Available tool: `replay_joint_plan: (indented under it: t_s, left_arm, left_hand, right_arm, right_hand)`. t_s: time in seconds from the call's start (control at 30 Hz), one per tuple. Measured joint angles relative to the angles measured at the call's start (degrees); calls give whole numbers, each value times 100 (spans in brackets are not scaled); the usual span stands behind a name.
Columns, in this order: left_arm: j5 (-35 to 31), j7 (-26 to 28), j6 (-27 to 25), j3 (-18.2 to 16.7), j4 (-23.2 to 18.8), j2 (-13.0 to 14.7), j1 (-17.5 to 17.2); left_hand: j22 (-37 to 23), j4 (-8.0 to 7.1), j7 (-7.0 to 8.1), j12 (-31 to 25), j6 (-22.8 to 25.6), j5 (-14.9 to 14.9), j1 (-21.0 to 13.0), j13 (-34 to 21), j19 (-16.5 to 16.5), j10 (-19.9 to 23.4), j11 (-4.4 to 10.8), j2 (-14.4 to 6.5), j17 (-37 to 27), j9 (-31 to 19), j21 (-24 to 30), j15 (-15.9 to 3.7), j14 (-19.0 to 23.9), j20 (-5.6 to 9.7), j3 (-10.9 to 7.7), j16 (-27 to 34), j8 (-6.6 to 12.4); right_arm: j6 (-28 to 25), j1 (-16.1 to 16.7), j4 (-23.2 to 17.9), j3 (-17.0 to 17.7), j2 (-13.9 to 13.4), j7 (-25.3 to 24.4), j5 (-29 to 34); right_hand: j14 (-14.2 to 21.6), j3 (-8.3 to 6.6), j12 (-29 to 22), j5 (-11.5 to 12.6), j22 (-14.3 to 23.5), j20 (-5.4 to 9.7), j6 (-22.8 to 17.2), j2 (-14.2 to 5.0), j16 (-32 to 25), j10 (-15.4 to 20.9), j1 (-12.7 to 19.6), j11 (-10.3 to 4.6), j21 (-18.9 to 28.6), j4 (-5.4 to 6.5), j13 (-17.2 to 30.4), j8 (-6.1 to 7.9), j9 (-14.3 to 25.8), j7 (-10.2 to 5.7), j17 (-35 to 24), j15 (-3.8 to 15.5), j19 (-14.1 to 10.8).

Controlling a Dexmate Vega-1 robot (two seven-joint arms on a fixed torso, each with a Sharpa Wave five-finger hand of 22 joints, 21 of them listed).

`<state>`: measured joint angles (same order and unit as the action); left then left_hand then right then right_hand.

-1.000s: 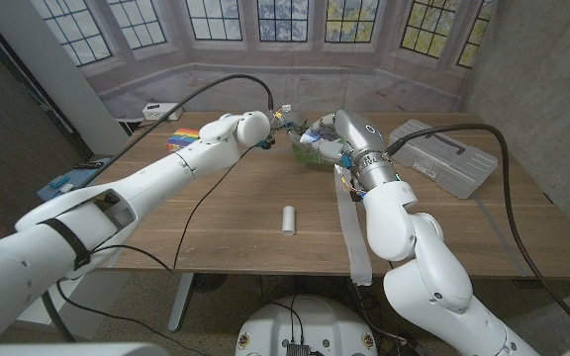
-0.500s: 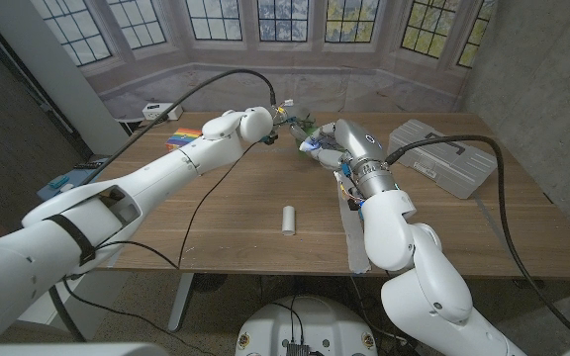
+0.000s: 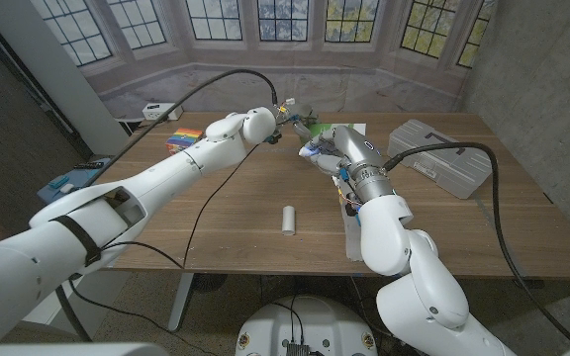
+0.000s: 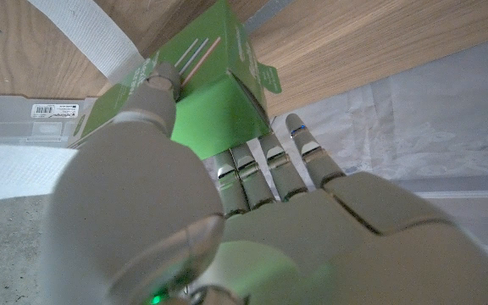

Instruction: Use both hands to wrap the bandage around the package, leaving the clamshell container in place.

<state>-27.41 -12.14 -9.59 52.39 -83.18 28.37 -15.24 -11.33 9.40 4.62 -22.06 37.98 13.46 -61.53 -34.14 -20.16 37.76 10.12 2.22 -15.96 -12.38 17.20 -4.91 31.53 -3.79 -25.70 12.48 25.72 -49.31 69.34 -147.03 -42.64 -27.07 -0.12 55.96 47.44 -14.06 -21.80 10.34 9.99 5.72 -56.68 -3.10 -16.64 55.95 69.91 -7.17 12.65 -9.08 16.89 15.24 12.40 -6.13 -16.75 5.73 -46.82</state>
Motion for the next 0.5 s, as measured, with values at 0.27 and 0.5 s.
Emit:
replay_joint_plan:
  t_s: [0.27,0.5]
  left_arm:
    - [99,128,-1,-34,25,-31,-79]
    - [214,262,-26,-72,25,-51,-140]
  left_hand:
    - [0,0,0,0,0,0,0,0,0,-22,-22,0,0,0,0,0,0,0,0,0,0]
    - [0,-13,0,0,0,0,0,1,0,-22,-22,0,-1,0,0,0,0,0,13,0,0]
  right_arm:
    - [-133,-16,30,-30,6,-65,-183]
    - [-215,9,75,-30,7,-203,-413]
  right_hand:
    - [0,0,1,0,0,-20,0,-16,0,10,15,11,0,0,2,-6,-1,0,0,0,-21]
    - [0,16,1,0,0,-20,-22,-15,0,10,15,10,0,16,6,-9,-4,22,-16,-1,-21]
